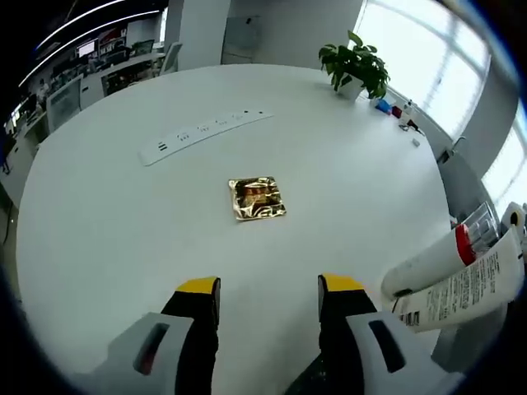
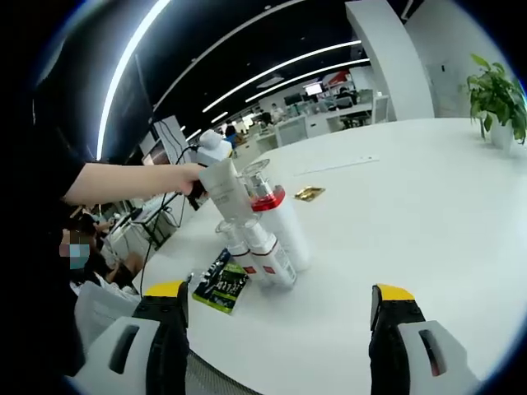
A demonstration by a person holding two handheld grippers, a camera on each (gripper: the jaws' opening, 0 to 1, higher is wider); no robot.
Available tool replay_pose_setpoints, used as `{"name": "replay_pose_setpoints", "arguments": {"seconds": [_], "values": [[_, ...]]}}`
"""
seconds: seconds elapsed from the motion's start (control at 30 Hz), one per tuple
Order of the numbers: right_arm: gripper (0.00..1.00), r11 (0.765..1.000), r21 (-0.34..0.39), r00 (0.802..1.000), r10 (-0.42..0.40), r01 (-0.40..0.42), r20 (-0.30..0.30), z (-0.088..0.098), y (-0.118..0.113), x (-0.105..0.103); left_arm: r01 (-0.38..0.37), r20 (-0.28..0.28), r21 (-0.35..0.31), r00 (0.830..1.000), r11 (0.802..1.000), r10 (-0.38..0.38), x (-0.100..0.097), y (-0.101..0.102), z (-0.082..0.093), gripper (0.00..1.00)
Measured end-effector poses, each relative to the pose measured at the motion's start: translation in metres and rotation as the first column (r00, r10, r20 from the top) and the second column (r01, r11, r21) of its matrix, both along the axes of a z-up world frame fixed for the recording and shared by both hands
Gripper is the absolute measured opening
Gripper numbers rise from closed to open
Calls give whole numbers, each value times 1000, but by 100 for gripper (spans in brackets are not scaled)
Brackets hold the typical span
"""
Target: Arrange the skincare products in the storage area until every visible bottle or jar stands upright without overlapping.
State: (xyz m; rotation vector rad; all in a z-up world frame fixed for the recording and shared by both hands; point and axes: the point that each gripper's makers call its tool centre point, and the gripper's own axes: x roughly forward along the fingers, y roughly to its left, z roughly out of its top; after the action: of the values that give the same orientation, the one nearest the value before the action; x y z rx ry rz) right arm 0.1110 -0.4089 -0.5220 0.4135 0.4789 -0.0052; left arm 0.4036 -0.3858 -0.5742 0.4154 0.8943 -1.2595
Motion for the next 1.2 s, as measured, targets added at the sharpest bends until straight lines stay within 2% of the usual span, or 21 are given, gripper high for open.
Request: {"name": "replay_pose_setpoints", "arguments": {"seconds": [0.1, 0.23, 0.3, 0.37, 0.43, 0.67, 0.97, 1.03, 1.1, 1.13, 1.2], "values": [[95, 1000, 4, 1000, -6, 6, -8, -4, -2, -1, -14, 4, -14, 1000, 1000, 14, 3, -11, -2, 40], [95, 1000, 9, 1000, -15, 16, -17, -6, -3, -1, -21, 8, -21, 1000, 1000, 21, 18, -26, -12, 37], [95, 1000, 12, 1000, -17, 17, -26, -8, -3, -1, -36, -2, -27, 999, 999, 36, 22, -29, -15, 35], [94, 1000, 14, 999, -19, 20, -26, -7, -3, -1, -53, -10, -28, 999, 998, 53, 16, -26, -12, 32], [94, 1000, 16, 999, -21, 22, -29, -7, -2, -1, -68, -22, -30, 997, 997, 68, 25, -30, -18, 30], [94, 999, 24, 999, -26, 28, -43, -9, -1, 0, -99, -24, -48, 995, 994, 98, 32, -41, -21, 27], [94, 999, 27, 998, -37, 38, -45, -9, -4, -2, -98, -13, -56, 995, 994, 97, 43, -57, -31, 24], [94, 999, 27, 998, -38, 39, -46, -9, -4, -2, -90, 5, -54, 996, 994, 90, 39, -60, -32, 23], [94, 999, 27, 998, -40, 42, -47, -10, -5, -2, -42, 110, -14, 993, 999, 43, 47, -58, -38, 18], [94, 999, 26, 998, -41, 42, -47, -10, -5, -2, -32, 125, -8, 992, 999, 33, 45, -59, -39, 17], [94, 999, 27, 998, -42, 43, -47, -10, -6, -3, -20, 115, -41, 993, 999, 25, 37, -70, -35, 16]]}}
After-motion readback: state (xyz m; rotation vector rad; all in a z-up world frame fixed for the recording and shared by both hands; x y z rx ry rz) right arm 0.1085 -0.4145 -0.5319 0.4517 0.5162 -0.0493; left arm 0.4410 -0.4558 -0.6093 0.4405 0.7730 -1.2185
